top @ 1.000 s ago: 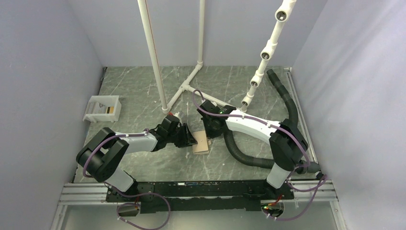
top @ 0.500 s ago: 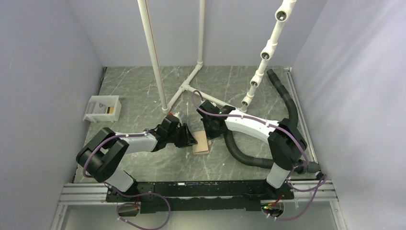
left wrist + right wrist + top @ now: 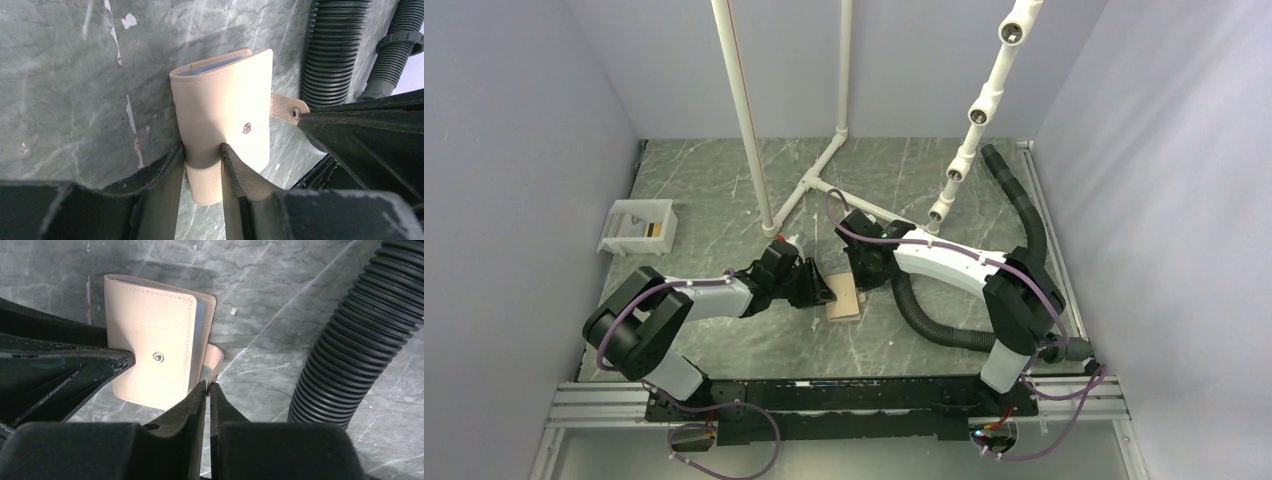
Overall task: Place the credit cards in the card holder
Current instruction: Close the card holder at the center of the board.
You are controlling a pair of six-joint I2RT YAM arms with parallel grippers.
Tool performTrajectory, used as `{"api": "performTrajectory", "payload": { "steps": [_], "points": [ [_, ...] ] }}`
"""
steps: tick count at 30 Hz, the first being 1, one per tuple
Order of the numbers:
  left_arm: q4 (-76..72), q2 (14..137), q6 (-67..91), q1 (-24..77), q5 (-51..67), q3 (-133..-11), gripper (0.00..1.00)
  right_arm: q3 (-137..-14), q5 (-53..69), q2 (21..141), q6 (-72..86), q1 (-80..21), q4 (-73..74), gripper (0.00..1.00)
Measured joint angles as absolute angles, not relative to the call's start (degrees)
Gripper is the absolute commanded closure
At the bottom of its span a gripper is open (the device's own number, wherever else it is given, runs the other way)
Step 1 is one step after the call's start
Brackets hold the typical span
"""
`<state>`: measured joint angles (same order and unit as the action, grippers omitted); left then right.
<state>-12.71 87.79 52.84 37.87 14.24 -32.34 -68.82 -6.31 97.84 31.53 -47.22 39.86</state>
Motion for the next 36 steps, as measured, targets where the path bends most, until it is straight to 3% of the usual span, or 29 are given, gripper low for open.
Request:
{"api": "performTrajectory", "payload": {
  "steps": [6,13,17,27,36],
  "points": [
    [-12.8,87.8,52.8,37.9,14.3,-32.3,0.64,-68.7,-5.9,98.0,31.5,-47.1,39.8,0.89],
    [-12.7,87.7,52.8,37.9,14.2,-32.3,0.65,-68.6,-5.8,98.0,31.3,-47.1,39.8,1.0],
    [-12.8,87.7,52.8,37.9,14.2,-32.3,0.65,-67.7,-5.8,97.8,31.1,-47.0,38.8,1.0],
    [-12.8,87.7,52.8,37.9,14.3,-32.3,0.66,-49.3,9.6,85.6,31.1,-39.6,17.0,1.0],
    [-12.6,87.4,52.8,37.9,14.2,-32.3,0.69,-45.8,22.9,89.8,33.3,-36.1,1.1,1.0]
  ]
}}
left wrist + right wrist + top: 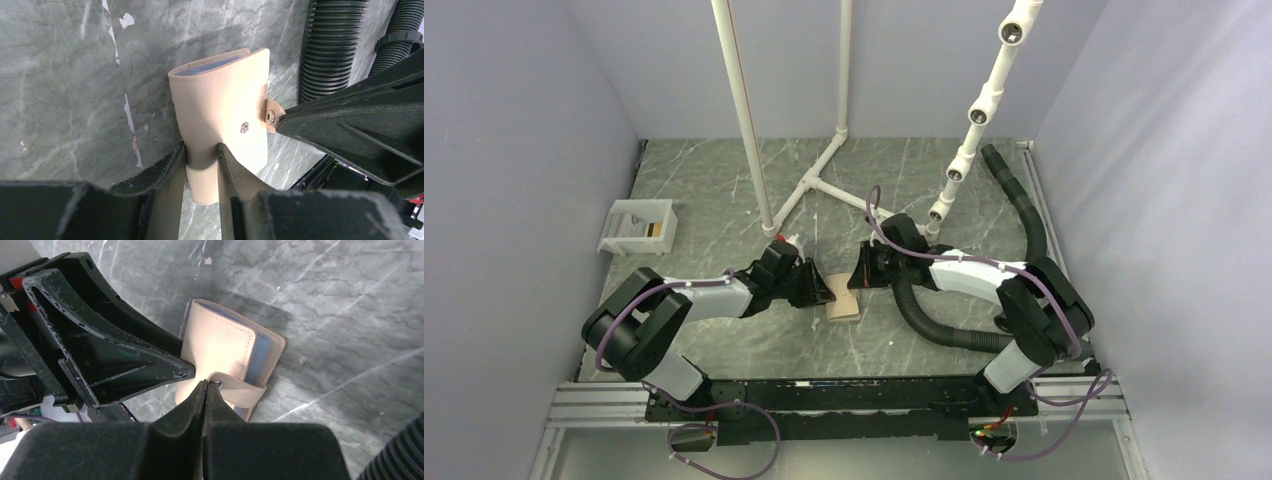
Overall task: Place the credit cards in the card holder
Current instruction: Close the card holder at the center of the board.
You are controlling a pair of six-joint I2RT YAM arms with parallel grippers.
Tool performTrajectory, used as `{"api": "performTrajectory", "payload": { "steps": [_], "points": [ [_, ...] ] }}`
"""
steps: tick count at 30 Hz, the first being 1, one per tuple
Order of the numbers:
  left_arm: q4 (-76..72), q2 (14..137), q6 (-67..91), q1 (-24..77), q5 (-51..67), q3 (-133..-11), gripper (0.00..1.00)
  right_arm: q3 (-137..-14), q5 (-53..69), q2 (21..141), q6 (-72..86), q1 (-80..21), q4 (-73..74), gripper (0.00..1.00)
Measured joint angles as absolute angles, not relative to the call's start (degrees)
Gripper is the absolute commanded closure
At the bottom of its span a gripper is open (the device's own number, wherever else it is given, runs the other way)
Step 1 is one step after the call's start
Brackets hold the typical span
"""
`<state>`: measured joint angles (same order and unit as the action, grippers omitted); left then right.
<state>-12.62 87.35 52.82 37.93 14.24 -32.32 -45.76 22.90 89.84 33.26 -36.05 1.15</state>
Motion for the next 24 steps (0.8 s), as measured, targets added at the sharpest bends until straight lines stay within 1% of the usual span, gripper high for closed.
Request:
{"api": "performTrajectory", "payload": {
  "steps": [10,24],
  "points": [
    [-12.4,87.0,52.8,38.0,14.0,-32.1,0.69,-44.5,27.8,90.9,33.9,-35.5,-2.7,1.0],
    [-12.4,86.8,52.8,38.0,13.8,-32.1,0.7,-44.3,32.2,92.4,30.3,-35.4,-2.9,1.0]
  ]
}}
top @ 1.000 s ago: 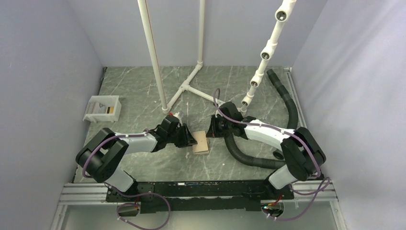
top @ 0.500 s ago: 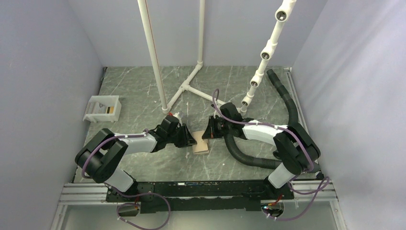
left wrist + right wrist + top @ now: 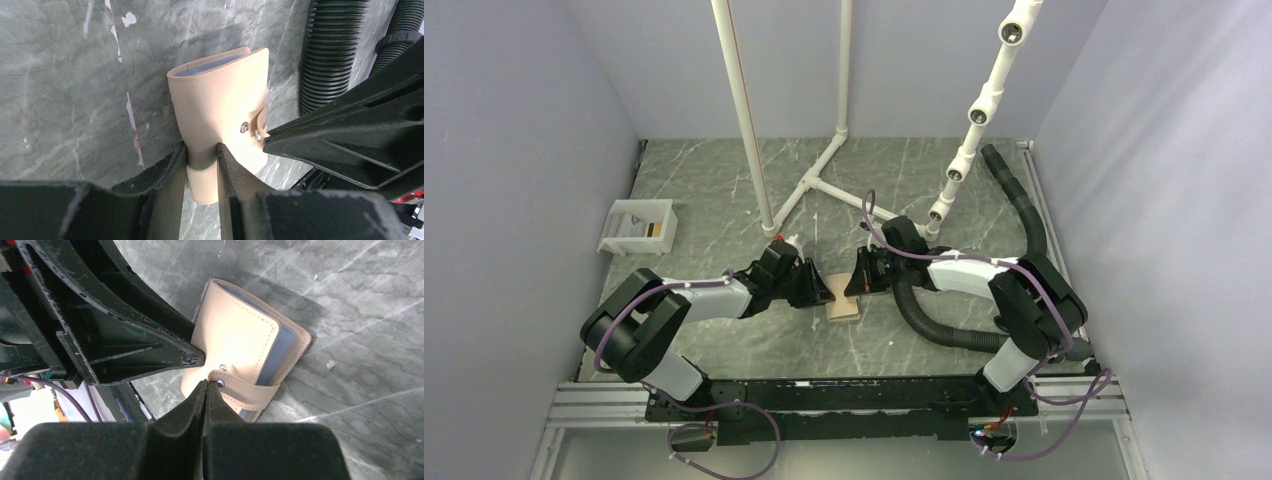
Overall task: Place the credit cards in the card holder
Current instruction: Close the card holder at the center of the board.
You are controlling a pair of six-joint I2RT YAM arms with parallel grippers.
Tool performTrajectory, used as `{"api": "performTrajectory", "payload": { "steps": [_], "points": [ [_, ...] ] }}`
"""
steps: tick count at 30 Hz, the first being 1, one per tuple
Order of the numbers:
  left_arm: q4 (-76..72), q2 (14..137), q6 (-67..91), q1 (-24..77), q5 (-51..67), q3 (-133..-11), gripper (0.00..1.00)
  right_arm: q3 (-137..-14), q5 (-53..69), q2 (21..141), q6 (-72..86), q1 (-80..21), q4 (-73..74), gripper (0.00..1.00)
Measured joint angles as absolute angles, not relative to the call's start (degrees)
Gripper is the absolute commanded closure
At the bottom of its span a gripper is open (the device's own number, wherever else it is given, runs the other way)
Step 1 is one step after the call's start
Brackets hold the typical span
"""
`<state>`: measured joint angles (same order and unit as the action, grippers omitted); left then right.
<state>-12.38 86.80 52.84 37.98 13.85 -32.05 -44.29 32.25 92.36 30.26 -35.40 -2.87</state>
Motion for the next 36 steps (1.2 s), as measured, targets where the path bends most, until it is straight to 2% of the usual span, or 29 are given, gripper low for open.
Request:
{"api": "performTrajectory", "payload": {
  "steps": [36],
  "points": [
    [-12.7,86.3,53.3,38.0,13.6,-31.5,0.71,-43.5,37.4,96.4,32.4,-32.7,-8.3,1.0]
  ]
}}
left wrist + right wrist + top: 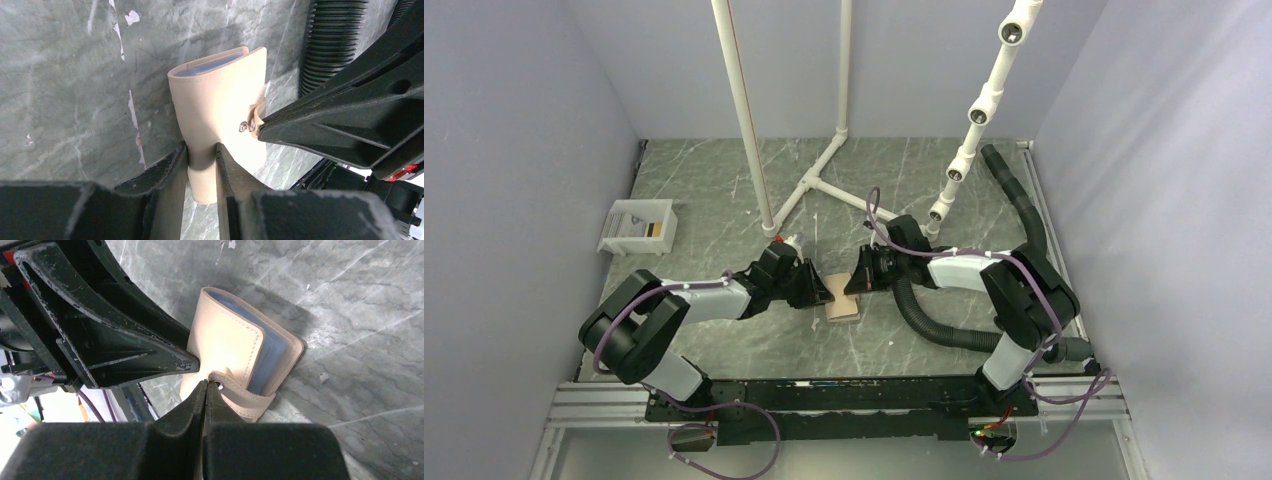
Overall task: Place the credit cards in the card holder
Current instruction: Close the card holder at the center of the board.
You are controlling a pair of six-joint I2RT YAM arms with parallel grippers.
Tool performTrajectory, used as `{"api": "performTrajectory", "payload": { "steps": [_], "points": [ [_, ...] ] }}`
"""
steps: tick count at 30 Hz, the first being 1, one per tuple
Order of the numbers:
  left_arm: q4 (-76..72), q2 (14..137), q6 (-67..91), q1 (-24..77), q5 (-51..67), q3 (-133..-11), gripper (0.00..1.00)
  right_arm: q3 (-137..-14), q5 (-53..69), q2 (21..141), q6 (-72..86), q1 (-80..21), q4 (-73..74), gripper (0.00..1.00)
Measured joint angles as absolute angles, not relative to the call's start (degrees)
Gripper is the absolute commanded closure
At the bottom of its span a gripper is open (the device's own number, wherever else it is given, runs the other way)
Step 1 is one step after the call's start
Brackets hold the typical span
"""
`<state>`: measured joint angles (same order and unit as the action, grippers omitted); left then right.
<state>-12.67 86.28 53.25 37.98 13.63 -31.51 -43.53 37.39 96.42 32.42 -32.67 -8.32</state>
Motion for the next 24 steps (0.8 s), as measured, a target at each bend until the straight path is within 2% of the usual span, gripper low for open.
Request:
{"api": "performTrajectory", "payload": {
  "steps": [24],
  "points": [
    [-12.6,86.3,53.3,38.0,13.6,-31.5,0.71,-44.4,40.8,98.2,30.0,-32.9,-8.2,1.0]
  ]
}}
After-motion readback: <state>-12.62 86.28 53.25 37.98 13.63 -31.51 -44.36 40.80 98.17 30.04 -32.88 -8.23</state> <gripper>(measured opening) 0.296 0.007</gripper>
